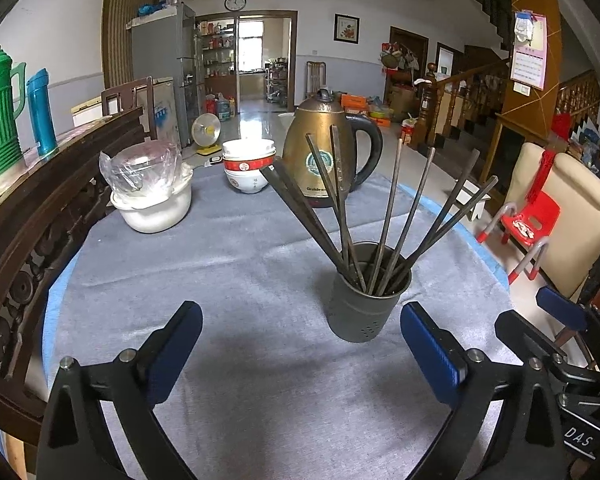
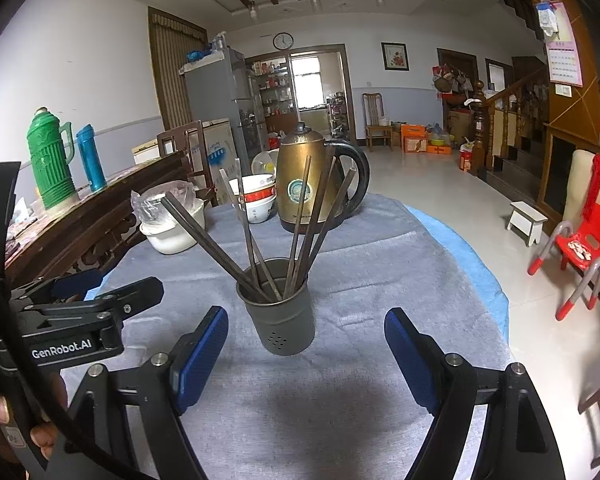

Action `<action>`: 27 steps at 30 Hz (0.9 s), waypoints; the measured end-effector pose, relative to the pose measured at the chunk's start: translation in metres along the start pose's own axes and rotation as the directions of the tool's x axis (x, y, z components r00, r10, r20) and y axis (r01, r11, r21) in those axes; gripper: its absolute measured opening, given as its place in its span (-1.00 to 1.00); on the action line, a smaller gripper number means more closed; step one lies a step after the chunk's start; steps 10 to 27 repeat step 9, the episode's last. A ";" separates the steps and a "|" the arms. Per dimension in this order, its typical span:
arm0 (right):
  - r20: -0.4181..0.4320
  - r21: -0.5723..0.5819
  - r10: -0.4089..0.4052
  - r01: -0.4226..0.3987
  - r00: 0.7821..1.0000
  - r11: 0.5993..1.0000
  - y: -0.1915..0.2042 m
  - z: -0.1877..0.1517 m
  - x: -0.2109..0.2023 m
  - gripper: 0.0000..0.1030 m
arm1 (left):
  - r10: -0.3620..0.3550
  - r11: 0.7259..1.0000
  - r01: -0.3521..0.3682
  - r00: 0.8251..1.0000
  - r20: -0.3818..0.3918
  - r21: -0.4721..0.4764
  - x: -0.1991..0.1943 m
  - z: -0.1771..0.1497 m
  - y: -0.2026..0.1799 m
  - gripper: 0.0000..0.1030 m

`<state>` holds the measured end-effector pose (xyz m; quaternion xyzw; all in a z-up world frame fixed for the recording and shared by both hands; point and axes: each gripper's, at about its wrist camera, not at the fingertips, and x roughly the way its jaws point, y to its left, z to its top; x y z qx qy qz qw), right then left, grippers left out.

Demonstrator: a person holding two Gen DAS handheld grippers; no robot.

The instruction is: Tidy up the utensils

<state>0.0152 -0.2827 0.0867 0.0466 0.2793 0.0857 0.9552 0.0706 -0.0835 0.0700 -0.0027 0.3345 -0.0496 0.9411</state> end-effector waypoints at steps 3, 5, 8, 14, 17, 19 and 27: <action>-0.001 0.000 0.000 0.000 1.000 1.000 0.000 0.000 0.001 0.61 | -0.007 1.000 0.007 1.000 0.001 0.000 0.001 0.000 -0.001 0.93; -0.003 0.001 0.000 0.000 1.000 1.000 -0.001 0.000 0.002 0.62 | -0.013 1.000 0.013 1.000 0.001 -0.001 0.002 0.001 -0.002 0.94; -0.006 0.001 -0.001 0.001 1.000 1.000 -0.001 0.000 0.003 0.62 | -0.018 1.000 0.018 1.000 0.000 -0.003 0.003 0.002 -0.001 0.94; -0.007 0.001 -0.001 0.001 1.000 1.000 -0.001 0.000 0.004 0.62 | -0.021 1.000 0.021 1.000 -0.004 -0.004 0.003 0.002 -0.001 0.94; -0.007 0.001 -0.001 0.001 1.000 1.000 -0.001 0.000 0.004 0.62 | -0.021 1.000 0.021 1.000 -0.004 -0.004 0.003 0.002 -0.001 0.94; -0.007 0.001 -0.001 0.001 1.000 1.000 -0.001 0.000 0.004 0.62 | -0.021 1.000 0.021 1.000 -0.004 -0.004 0.003 0.002 -0.001 0.94; -0.007 0.001 -0.001 0.001 1.000 1.000 -0.001 0.000 0.004 0.62 | -0.021 1.000 0.021 1.000 -0.004 -0.004 0.003 0.002 -0.001 0.94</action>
